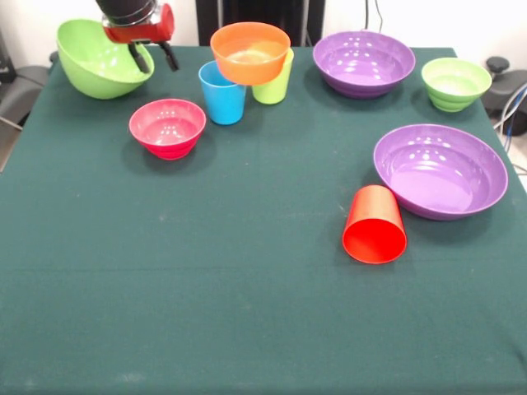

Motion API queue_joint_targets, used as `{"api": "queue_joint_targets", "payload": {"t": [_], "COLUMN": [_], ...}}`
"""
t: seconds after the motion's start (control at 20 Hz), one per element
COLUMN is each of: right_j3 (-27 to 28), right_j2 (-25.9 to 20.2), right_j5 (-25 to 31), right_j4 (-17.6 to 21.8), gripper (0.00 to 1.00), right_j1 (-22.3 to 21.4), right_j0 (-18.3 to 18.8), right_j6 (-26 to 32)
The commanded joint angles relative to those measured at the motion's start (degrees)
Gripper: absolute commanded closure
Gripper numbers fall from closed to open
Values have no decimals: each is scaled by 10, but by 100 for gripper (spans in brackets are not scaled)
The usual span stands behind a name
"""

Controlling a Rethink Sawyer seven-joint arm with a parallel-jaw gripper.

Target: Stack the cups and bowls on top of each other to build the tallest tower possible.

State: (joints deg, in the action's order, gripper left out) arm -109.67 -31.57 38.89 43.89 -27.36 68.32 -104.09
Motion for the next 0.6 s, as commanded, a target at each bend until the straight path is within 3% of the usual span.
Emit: {"api": "queue_joint_targets", "payload": {"t": [0.05, 0.2, 0.25, 0.6], "right_j3": [40, 39, 38, 37], "right_j2": [17, 12, 10, 35], "right_j5": [-44, -44, -46, -58], "right_j4": [52, 51, 50, 63], "gripper": [0, 0, 100, 100], "right_j1": [11, 10, 11, -10], "right_j0": [-29, -24, -21, -47], "right_j6": [30, 39, 41, -3]}}
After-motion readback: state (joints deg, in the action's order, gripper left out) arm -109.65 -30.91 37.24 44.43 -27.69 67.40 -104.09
